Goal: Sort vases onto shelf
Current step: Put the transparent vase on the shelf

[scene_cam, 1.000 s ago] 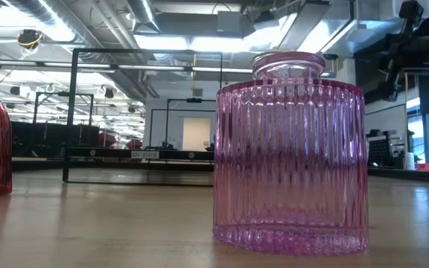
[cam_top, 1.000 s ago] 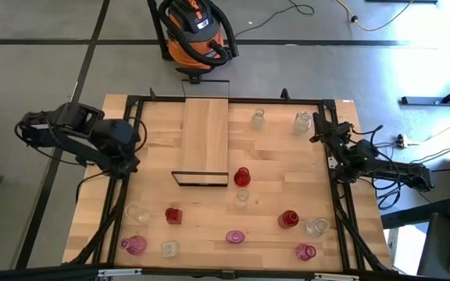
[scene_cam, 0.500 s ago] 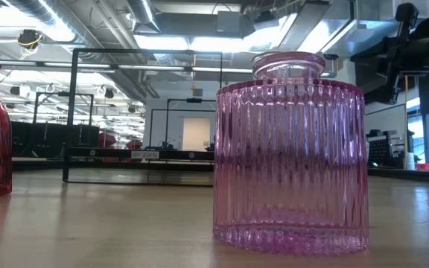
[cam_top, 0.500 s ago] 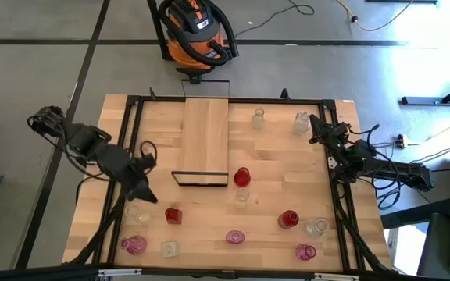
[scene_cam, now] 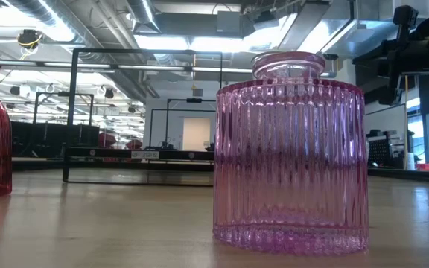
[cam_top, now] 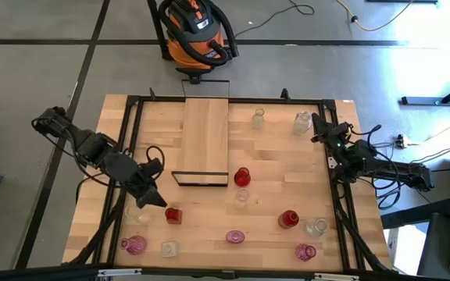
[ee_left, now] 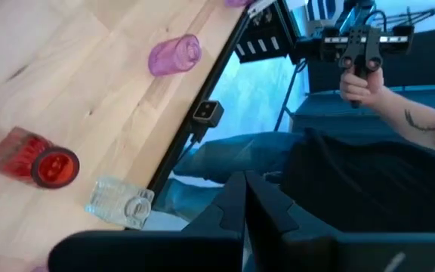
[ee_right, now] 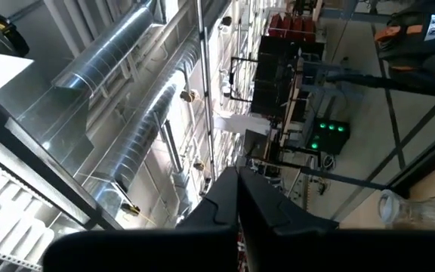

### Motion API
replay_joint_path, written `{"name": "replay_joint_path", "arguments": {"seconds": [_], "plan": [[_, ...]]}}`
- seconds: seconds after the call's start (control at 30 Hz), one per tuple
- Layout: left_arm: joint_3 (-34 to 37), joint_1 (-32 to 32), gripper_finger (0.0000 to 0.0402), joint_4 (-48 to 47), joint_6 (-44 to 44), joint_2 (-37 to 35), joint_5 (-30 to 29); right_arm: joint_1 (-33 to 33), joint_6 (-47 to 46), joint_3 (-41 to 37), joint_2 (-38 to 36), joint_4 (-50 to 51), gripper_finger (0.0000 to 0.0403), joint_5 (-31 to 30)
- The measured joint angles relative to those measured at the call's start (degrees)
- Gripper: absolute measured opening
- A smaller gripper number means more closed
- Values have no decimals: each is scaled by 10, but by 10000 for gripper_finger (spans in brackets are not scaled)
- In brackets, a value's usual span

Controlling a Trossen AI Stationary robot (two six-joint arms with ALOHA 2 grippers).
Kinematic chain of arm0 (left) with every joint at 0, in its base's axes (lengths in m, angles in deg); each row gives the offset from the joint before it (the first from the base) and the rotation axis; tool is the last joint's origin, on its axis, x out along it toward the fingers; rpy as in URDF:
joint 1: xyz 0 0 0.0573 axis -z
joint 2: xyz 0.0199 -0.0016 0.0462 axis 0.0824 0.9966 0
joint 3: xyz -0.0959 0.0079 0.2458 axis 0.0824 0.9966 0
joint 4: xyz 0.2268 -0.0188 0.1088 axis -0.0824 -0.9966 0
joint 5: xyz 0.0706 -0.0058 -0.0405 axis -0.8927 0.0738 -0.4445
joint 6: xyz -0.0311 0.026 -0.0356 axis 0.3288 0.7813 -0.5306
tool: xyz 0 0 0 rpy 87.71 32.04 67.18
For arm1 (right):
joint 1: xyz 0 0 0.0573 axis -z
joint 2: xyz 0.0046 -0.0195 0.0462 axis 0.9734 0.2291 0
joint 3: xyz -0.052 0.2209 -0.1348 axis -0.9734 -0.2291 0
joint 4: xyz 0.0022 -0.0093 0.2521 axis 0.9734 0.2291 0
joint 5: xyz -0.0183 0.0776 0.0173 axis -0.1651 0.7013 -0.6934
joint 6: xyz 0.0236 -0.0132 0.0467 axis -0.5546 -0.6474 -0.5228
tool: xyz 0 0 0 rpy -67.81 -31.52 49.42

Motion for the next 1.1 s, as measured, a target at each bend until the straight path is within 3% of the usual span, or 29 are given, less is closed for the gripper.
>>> {"name": "replay_joint_path", "arguments": {"seconds": [0.27, 0.47, 0.6, 0.77, 0.9, 1.0, 1.1], "plan": [[0, 7, 0, -1, 33, 2, 1, 0, 62, 11, 0, -92, 1, 104], [0, 7, 0, -6, 60, 2, -18, 0, 212, 123, 33, -88, 1, 189], [0, 7, 0, -6, 46, 2, -17, 0, 313, 227, 109, -64, 1, 252], [0, 7, 0, -43, 61, 3, 13, 0, 360, 356, 244, 51, 1, 324], [0, 21, 0, -183, 9, 15, 107, 0, 380, 430, 354, 73, 1, 388], [0, 58, 0, -290, -49, 17, 99, 0, 396, 476, 434, 72, 1, 412], [0, 97, 0, -331, -97, 17, 60, 0, 404, 511, 496, 75, 1, 442]]}}
